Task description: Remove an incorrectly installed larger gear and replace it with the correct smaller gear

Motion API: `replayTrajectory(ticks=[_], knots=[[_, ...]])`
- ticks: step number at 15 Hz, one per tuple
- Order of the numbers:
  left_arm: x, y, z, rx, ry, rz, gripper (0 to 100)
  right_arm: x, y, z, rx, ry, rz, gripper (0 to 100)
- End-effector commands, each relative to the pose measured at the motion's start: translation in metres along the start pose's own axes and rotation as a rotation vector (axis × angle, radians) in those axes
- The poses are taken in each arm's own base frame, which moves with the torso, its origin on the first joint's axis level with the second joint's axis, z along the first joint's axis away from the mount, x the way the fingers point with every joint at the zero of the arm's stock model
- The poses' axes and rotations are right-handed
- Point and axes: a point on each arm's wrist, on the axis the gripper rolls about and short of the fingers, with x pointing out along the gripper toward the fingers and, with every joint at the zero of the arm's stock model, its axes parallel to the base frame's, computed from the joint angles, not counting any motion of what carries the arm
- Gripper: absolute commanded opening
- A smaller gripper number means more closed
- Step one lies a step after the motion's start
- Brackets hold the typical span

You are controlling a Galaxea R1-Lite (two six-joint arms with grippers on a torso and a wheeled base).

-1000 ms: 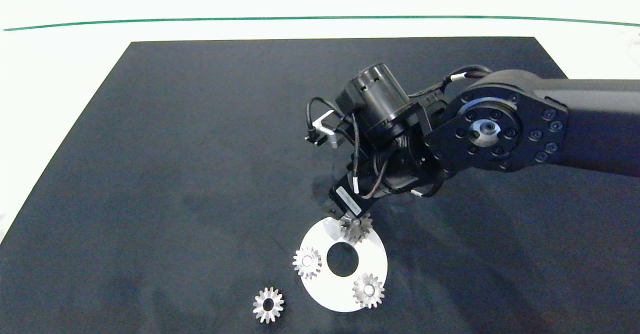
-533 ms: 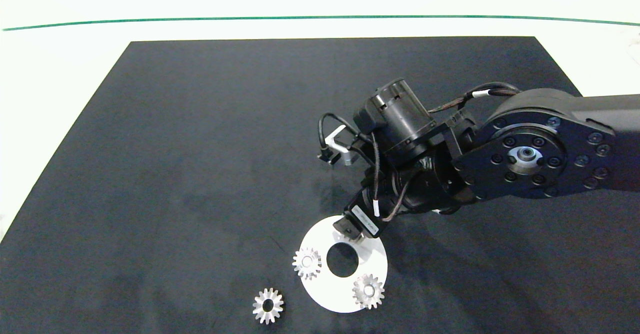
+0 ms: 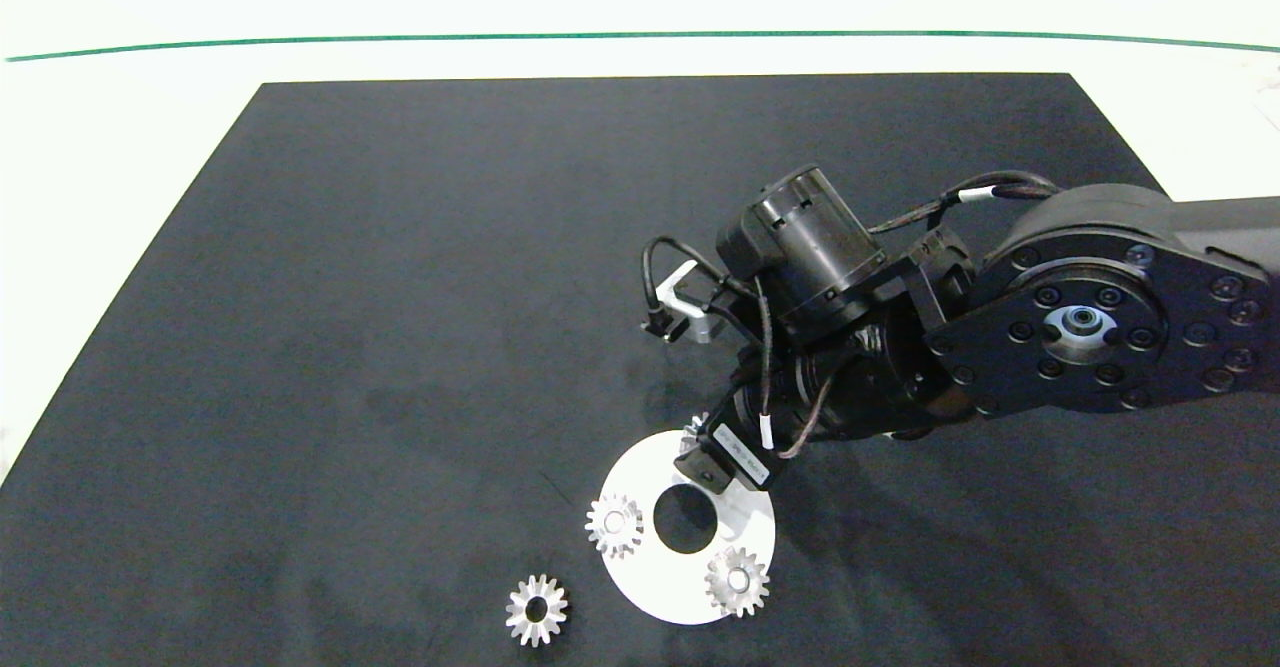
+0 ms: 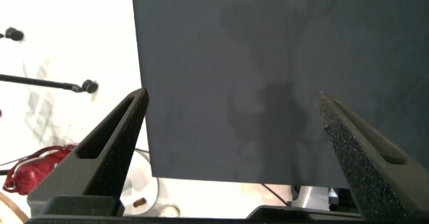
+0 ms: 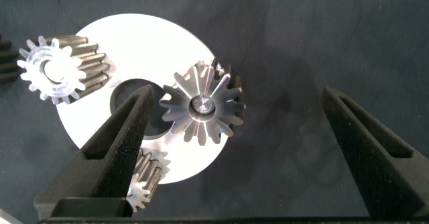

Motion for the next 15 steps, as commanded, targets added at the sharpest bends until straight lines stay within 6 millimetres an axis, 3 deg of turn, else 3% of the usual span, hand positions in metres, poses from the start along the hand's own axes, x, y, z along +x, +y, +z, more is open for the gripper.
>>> replayTrajectory(ticks=[1,10,15], knots=[[0.000,0.000,0.000,0.002,0.006,0.000,100,0.001,0.006,-0.001,-0.015,0.010,0.009,100],[0.000,0.000,0.000,0.007,0.006,0.000,100,0.015,0.009,-0.005,-0.024,0.048,0.013,100],[0.000,0.000,0.000,0.007,0.006,0.000,100,0.019,0.010,-0.006,-0.025,0.060,0.014,89]])
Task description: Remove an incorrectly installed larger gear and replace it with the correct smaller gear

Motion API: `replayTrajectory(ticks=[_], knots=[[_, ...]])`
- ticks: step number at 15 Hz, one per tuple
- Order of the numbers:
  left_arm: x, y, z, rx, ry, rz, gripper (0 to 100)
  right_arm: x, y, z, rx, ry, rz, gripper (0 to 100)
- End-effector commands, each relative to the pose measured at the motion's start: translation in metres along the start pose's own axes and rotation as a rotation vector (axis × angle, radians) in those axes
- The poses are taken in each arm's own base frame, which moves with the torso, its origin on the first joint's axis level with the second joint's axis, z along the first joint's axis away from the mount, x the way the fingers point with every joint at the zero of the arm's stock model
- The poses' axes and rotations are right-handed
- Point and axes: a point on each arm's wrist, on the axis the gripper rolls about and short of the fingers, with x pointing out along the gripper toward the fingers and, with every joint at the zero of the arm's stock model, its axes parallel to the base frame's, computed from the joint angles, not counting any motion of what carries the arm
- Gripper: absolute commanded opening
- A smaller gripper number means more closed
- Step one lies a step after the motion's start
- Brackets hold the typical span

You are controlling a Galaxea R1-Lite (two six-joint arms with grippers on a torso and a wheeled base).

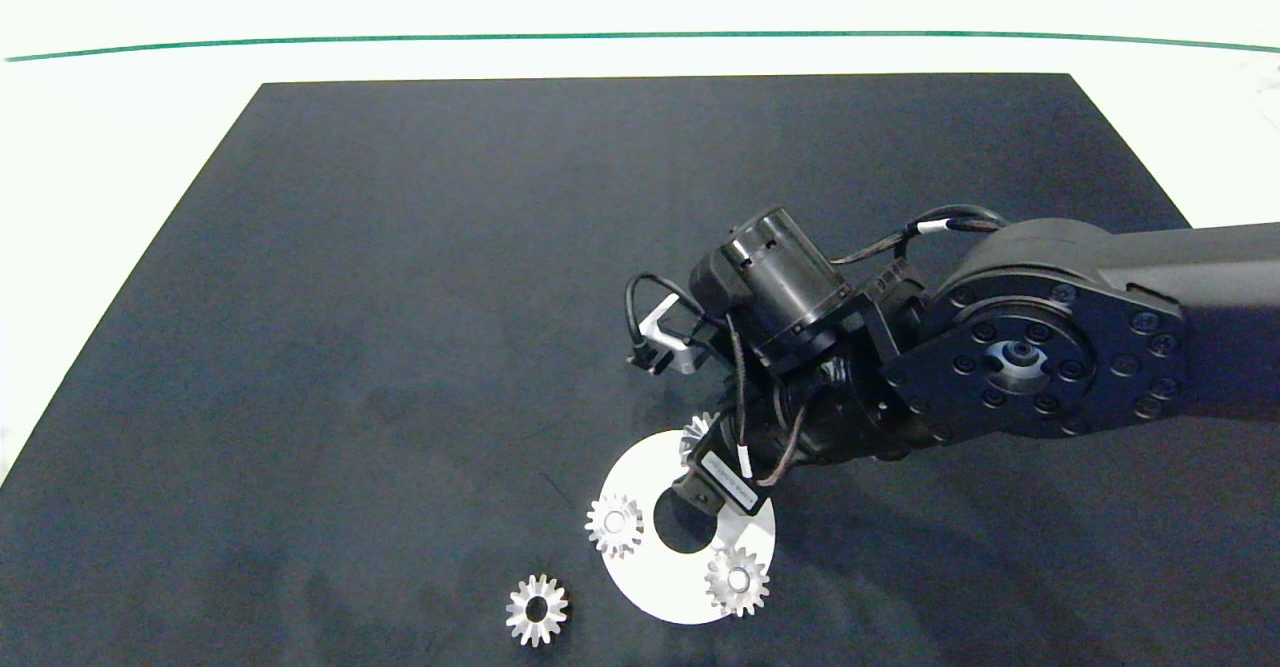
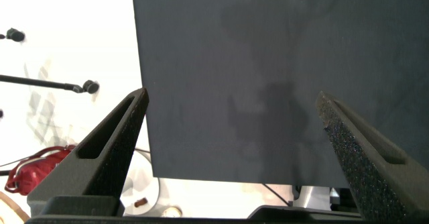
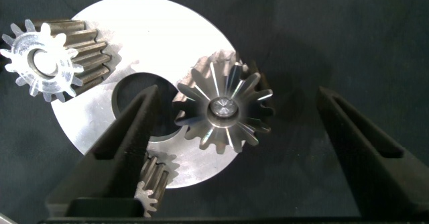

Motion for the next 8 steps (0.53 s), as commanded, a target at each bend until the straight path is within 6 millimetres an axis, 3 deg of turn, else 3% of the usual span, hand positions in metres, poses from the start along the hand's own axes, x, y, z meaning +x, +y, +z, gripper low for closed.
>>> replayTrajectory(ticks=[1,8], knots=[[0.0001,-0.0001,-0.0004,0.002,0.006,0.000,100,0.0034,0.0005,-0.0010,-0.003,0.012,0.000,88],[0.0001,-0.0001,-0.0004,0.002,0.006,0.000,100,0.0042,0.0008,-0.0012,-0.003,0.013,0.002,73]])
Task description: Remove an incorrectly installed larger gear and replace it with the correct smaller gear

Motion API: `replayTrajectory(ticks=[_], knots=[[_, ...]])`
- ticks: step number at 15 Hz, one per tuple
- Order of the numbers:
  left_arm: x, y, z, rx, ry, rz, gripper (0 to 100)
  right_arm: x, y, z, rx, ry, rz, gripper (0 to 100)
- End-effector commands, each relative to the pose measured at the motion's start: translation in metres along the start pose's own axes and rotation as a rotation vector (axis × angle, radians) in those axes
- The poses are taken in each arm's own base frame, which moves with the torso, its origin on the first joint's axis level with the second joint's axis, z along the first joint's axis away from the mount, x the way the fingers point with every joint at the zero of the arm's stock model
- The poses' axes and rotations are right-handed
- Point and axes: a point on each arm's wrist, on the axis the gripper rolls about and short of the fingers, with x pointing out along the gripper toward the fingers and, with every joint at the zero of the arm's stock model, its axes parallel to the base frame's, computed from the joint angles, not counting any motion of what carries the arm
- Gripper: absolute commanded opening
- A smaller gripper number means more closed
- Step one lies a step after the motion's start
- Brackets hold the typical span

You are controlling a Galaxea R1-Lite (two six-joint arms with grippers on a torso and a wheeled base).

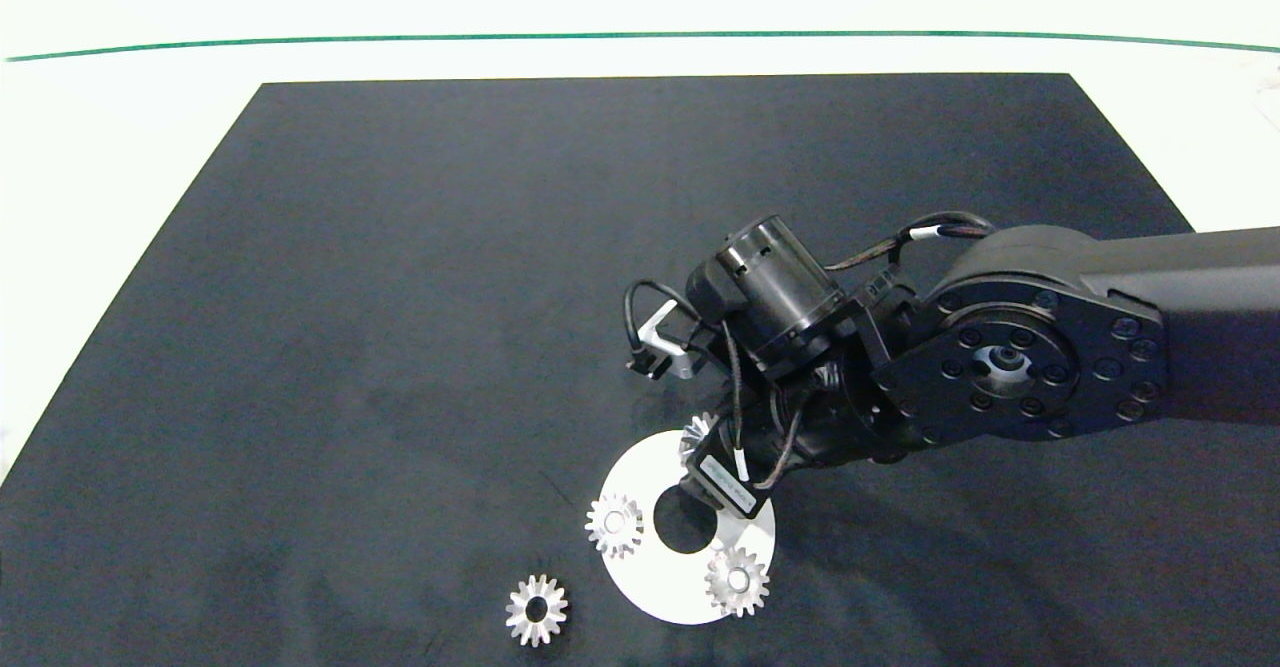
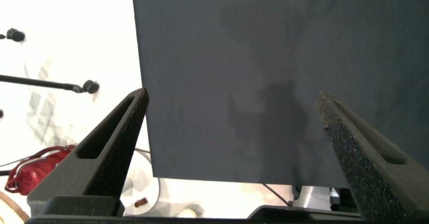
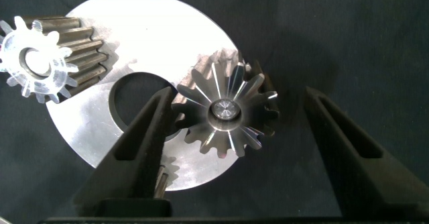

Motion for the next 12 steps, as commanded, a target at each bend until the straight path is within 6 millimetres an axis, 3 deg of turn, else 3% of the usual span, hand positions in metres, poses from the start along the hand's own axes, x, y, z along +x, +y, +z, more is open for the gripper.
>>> replayTrajectory(ticks=[1,12], knots=[[0.0001,-0.0001,-0.0004,0.002,0.006,0.000,100,0.0000,0.0002,-0.0002,-0.003,0.002,0.000,71],[0.0001,0.0000,-0.0003,0.003,0.004,0.000,100,0.0053,0.0025,-0.0023,-0.005,0.000,-0.001,49]])
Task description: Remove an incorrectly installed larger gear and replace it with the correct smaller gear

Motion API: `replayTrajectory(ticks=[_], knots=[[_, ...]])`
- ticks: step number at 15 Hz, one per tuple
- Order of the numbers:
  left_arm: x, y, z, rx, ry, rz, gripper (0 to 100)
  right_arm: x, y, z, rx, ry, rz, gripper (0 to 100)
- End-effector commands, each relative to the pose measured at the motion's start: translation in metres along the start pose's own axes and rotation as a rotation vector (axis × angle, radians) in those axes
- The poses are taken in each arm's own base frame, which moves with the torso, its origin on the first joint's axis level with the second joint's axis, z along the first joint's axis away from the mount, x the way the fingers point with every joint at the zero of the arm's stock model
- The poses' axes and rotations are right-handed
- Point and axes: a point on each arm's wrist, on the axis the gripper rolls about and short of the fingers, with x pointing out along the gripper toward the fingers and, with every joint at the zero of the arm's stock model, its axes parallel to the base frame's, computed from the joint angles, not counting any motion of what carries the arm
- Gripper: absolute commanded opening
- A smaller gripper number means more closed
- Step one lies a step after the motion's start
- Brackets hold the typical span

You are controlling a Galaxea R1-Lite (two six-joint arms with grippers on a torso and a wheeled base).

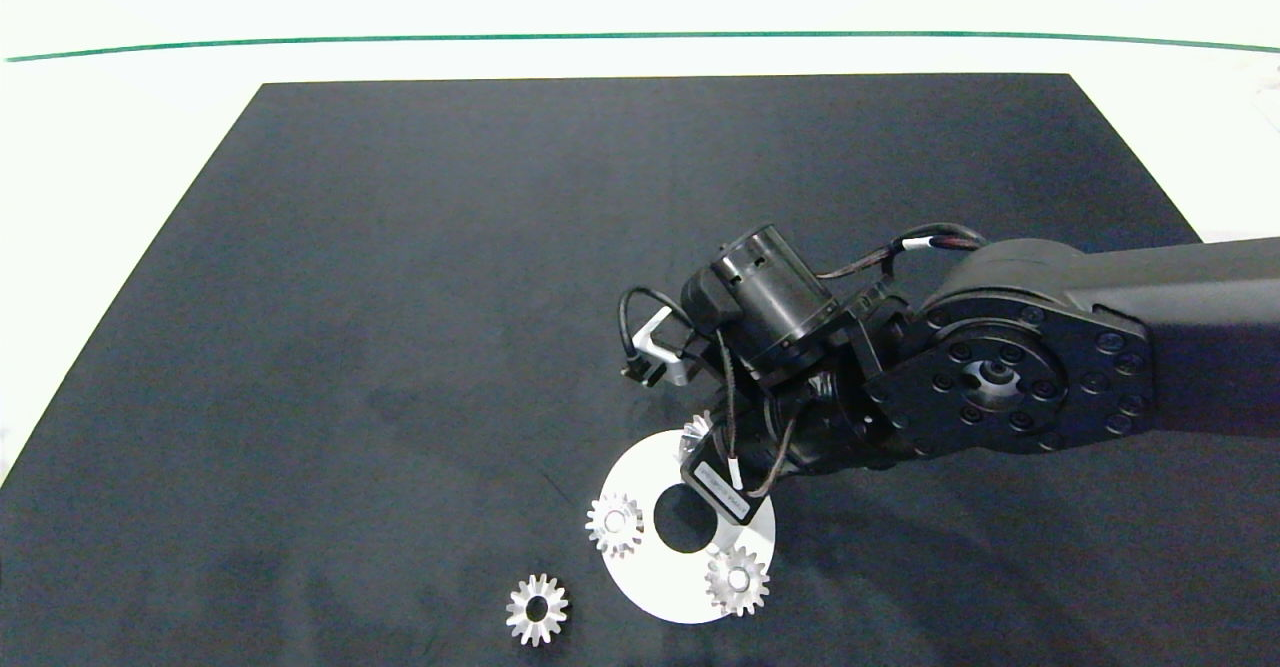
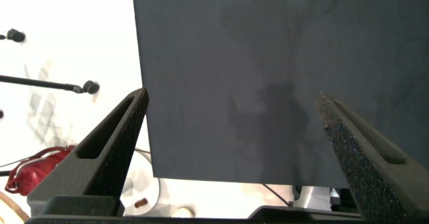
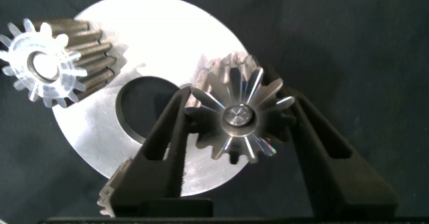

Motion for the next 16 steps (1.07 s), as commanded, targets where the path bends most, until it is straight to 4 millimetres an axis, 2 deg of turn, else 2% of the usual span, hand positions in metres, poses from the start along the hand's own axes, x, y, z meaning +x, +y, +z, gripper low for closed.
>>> replayTrajectory(ticks=[1,9,13,16], knots=[[0.000,0.000,0.000,0.002,0.006,0.000,100,0.000,0.000,-0.001,-0.003,0.006,-0.001,47],[0.000,0.000,0.000,0.002,0.006,0.000,100,-0.005,0.002,0.002,-0.004,-0.024,-0.002,31],[0.000,0.000,0.000,0.002,0.005,-0.001,100,-0.016,0.004,0.000,-0.011,-0.037,-0.010,31],[0.000,0.000,0.000,0.002,0.006,0.000,100,-0.032,0.004,-0.002,-0.021,-0.065,-0.026,31]])
